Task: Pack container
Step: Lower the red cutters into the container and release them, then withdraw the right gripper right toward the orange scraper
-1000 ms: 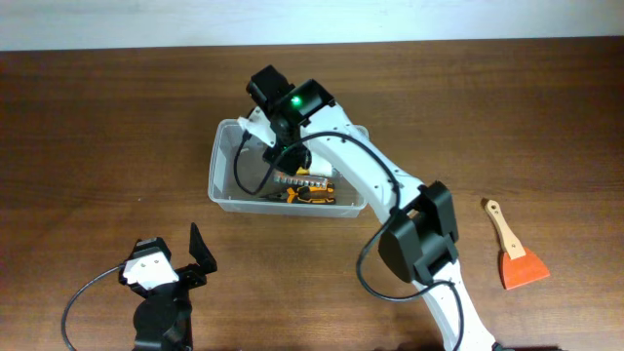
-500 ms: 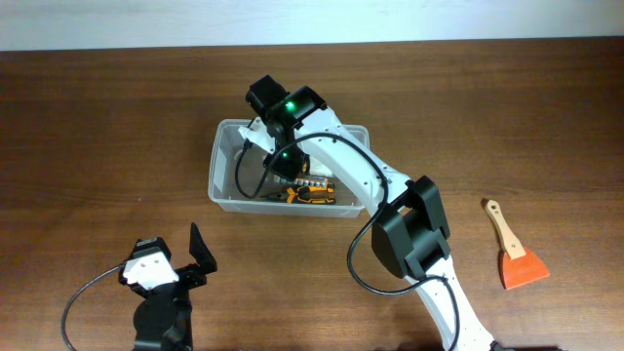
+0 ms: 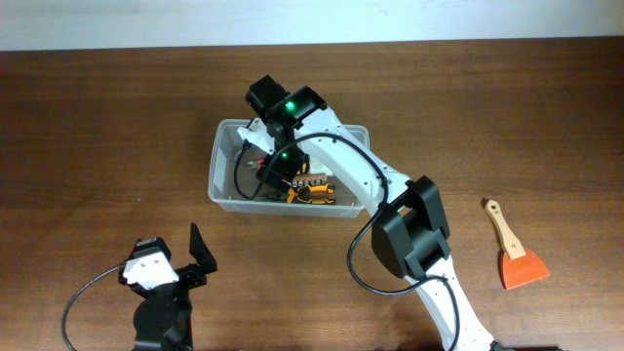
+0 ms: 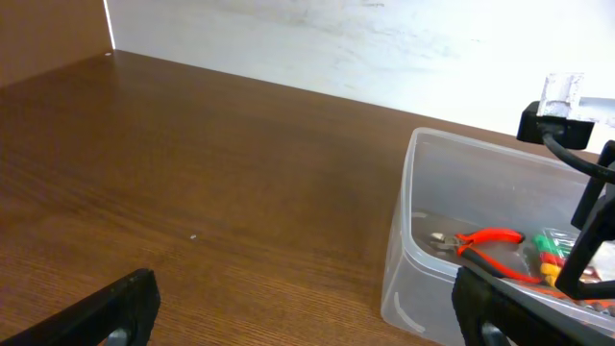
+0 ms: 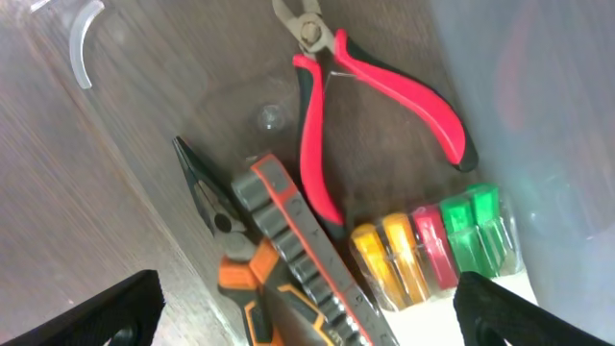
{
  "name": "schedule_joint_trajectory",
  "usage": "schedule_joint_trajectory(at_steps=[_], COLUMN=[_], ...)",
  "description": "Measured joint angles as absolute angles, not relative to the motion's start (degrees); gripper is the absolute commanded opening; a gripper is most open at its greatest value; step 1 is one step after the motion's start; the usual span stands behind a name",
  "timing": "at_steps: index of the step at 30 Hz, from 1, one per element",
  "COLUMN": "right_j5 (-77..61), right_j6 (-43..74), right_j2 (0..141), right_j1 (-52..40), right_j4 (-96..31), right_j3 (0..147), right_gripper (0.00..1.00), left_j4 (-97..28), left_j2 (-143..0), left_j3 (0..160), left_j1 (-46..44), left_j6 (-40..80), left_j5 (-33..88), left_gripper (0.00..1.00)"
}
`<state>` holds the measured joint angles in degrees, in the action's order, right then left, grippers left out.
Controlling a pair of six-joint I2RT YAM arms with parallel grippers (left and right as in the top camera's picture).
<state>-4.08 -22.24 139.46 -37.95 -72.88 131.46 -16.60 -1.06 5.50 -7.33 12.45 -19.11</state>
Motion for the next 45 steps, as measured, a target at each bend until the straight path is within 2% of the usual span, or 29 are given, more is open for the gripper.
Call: schedule_joint_trajectory(at_steps=[8,13,19,30,38,45], right_j5=[2.2,3.4,4.1,-1.0,-5.0,-4.8], right_j6=[-17.1,-13.7,-11.0,-8.8,-8.5,-8.6], right_j2=[136.4,130.7,125.6,123.9,122.2,122.0], right_j1=[-37.2,-32.9,-21.5,1.8,10.2,14.4], right_j4=[-75.5,-79.9,-88.9,-97.0,-97.0,-96.9], right_j3=[139.9,147.5,154.1,154.3,147.0,127.6], right_gripper=[0.99,0.99,0.99,1.00,0.96,0.94], left_j4=[-16.6,-16.6,-16.6,-16.6,-16.6,-16.6], left_j2=[-1.1,-1.1,-1.1,-1.1,-1.1,-1.1], left_j3=[5.5,5.5,5.5,5.5,5.5,5.5], left_j1=[-7.3,-7.3,-7.3,-7.3,-7.3,-7.3], left_j6=[12.4,12.4,12.4,12.4,12.4,12.4], left_j5=[-19.1,-19.1,-19.1,-19.1,-19.1,-19.1], left_gripper=[0.99,0.99,0.99,0.99,0.99,0.99])
